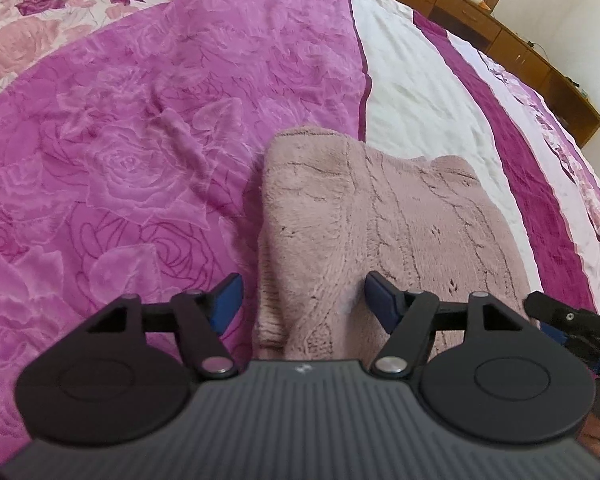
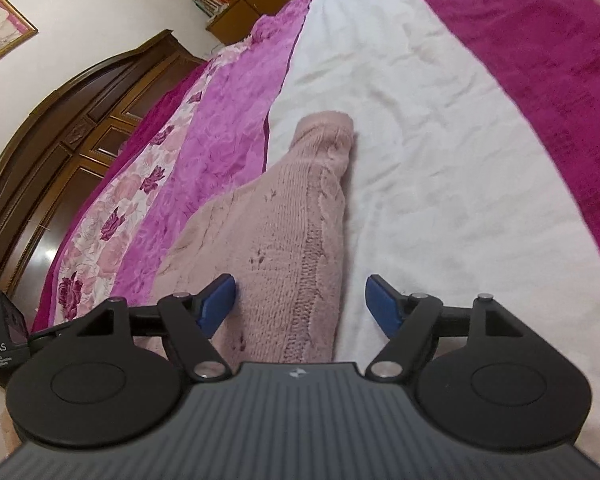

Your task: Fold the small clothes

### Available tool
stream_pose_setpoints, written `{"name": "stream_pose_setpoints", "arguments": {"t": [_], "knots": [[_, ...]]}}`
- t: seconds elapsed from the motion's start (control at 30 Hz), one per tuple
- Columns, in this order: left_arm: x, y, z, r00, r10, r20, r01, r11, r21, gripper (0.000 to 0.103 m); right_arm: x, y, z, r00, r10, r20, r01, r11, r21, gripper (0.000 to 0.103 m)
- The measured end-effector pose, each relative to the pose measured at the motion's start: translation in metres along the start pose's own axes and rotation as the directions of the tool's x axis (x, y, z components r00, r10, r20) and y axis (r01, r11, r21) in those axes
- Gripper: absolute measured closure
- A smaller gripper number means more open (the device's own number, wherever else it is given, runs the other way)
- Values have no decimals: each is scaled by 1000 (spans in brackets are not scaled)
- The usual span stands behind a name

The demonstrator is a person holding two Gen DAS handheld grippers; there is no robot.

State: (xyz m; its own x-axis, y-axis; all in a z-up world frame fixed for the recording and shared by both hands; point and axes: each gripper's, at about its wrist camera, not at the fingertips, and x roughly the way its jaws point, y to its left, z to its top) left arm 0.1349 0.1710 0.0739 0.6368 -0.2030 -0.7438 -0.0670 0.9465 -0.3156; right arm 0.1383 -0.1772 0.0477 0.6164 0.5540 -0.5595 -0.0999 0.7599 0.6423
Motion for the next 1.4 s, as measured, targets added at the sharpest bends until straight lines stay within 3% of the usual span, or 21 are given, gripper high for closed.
{"name": "stream_pose_setpoints", "arguments": {"t": [0.57, 0.63, 0.7, 0.8, 0.9, 1.07, 1.13, 1.23, 1.4], "knots": [[17, 5, 0, 997, -75, -13, 74, 996, -52, 34, 38, -2, 1, 994, 73, -77, -71, 997, 24, 26], [19, 5, -1, 996, -93, -10, 92, 994, -50, 35, 45, -1, 1, 992, 87, -94, -83, 996, 45, 29], [20, 5, -3, 993, -116, -8, 116, 992, -48, 36, 50, 2, 2, 992, 77, -97, -74, 997, 39, 41], [21, 7, -5, 990, -139, 1, 139, 989, -54, 50, 46, 7, 7, 992, 99, -83, -95, 994, 47, 52], [15, 9, -5, 985, -169, 19, 170, 981, -91, 62, 36, 17, 16, 990, 125, -66, -122, 991, 55, 55], [-4, -1, 0, 974, -220, 55, 225, 968, -114, 72, 5, 34, 34, 980, 197, -31, -193, 977, 88, 56], [-14, -9, -1, 957, -283, 65, 289, 948, -129, 73, -13, 37, 37, 979, 202, -13, -200, 977, 79, 56], [-25, -28, -7, 951, -303, 69, 309, 946, -96, 73, -47, 31, 38, 981, 192, 19, -193, 978, 81, 56], [-30, -59, -31, 931, -365, 11, 365, 929, -68, 73, -109, 4, 32, 991, 132, 39, -135, 987, 93, 56]]}}
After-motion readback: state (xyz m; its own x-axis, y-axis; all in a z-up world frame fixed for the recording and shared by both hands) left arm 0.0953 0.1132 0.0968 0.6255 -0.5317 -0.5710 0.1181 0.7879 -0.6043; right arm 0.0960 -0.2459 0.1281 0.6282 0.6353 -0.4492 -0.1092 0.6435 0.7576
